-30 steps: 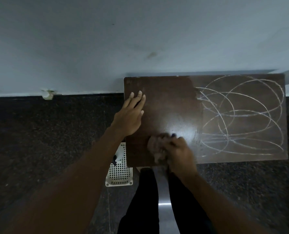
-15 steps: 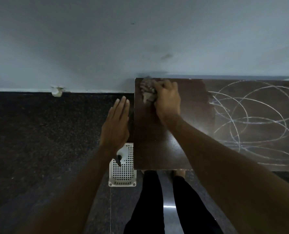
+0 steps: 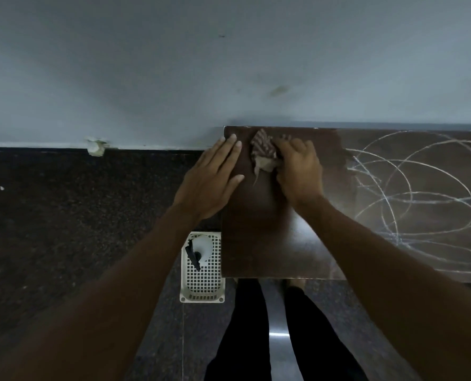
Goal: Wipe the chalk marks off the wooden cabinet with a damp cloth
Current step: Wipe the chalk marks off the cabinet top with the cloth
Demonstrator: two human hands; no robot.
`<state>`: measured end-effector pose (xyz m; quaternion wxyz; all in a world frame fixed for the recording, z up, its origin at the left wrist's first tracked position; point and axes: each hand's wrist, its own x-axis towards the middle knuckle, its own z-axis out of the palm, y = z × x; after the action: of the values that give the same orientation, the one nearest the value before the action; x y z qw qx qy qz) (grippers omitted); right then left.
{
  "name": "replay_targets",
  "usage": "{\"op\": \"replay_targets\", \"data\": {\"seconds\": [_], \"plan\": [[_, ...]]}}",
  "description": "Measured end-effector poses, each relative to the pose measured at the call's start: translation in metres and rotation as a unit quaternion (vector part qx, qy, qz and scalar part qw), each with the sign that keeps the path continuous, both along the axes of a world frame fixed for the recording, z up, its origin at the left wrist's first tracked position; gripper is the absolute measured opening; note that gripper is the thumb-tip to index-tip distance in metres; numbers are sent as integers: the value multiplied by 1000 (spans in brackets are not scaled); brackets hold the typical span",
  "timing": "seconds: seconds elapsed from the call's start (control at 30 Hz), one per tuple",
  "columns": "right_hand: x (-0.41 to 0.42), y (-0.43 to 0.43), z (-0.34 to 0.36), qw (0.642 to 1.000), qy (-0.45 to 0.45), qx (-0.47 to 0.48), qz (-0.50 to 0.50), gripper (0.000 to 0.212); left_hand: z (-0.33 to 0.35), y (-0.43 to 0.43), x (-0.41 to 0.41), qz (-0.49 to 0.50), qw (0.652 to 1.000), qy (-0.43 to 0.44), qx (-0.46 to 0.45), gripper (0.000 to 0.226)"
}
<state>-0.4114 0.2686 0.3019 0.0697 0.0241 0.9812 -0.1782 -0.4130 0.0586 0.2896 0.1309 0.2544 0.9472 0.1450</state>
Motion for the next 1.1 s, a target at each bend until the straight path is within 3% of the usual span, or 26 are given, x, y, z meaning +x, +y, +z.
{"op": "replay_targets", "data": {"seconds": [0.17,0.33,0.43,0.57,0.67,0.77,0.87,1.1], "plan": [[-33,-32,-3,999,9,-2,-41,40,7,1,3,-14,1000,7,-6,67],[-16,-68,-13,997,38,-29,56,31,14,3,-5,-1,998,37,52,57],[9,-58,-11,990,37,-71,114,26,16,6,-6,-51,994,2,97,58],[34,-7,-3,982,-7,-69,173,45,15,22,0,-121,986,-55,98,68],[46,37,-1,991,-23,-25,132,63,9,37,-2,-84,995,-43,29,89],[45,79,-4,997,-18,15,70,76,1,45,-4,-73,991,-91,-73,120],[29,106,0,999,-28,9,-26,67,-6,48,-4,-85,982,-110,-128,141],[-11,69,-2,989,-17,1,-147,51,1,55,-3,-63,981,-101,-150,148]]}}
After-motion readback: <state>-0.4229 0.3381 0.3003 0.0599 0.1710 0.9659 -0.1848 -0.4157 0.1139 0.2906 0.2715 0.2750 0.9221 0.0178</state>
